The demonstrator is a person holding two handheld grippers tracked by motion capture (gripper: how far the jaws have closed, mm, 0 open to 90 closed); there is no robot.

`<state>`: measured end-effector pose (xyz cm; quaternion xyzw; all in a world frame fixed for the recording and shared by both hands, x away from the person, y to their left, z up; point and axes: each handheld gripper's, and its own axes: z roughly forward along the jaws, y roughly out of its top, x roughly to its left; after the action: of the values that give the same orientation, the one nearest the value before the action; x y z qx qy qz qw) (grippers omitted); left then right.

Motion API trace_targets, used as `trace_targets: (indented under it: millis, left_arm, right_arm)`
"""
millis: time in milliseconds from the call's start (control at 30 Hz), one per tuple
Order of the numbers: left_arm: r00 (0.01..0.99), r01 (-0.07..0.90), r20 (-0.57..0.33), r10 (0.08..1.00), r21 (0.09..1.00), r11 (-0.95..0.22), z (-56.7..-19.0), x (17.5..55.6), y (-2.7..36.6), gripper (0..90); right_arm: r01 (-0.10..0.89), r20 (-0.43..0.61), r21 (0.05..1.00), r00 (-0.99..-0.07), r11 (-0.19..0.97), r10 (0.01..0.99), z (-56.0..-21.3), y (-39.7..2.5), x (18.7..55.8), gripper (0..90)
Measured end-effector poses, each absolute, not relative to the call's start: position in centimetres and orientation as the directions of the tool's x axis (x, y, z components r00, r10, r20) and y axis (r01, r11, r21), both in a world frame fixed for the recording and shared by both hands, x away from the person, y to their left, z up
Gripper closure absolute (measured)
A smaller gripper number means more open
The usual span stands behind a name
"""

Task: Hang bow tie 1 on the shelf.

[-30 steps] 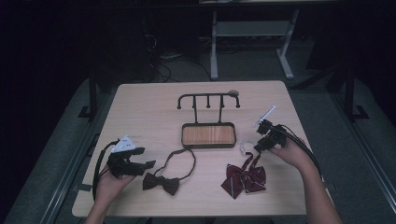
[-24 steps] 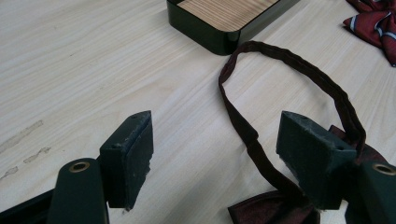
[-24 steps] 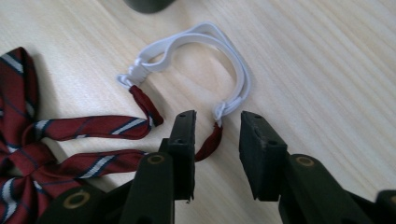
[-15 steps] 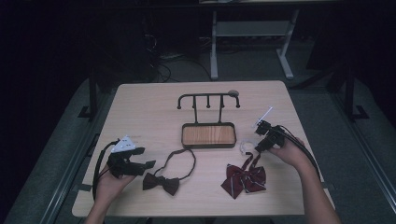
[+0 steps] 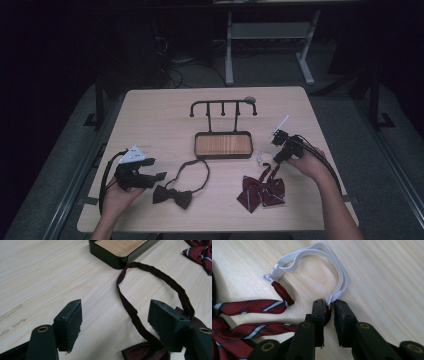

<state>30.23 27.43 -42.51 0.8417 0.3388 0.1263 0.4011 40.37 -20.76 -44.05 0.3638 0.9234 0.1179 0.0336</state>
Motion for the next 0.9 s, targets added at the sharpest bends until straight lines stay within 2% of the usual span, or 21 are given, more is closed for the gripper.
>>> trace_targets:
  millis: [267, 900]
  left_arm:
    - [0.74, 0.468, -0.058, 0.67, 0.76, -0.451, -42.5, 30.2, 27.4, 27.6]
    - [0.744, 0.468, -0.058, 0.666, 0.756, -0.457, -42.6, 30.2, 27.3, 27.6]
  right_arm:
    - [0.647, 0.019, 0.242, -0.748, 0.723, 0.663, -43.9, -20.7, 40.2, 85.8]
    - [0.589, 0.094, 0.343, -0.797, 0.732, 0.597, -41.4, -21.1, 38.8, 86.5]
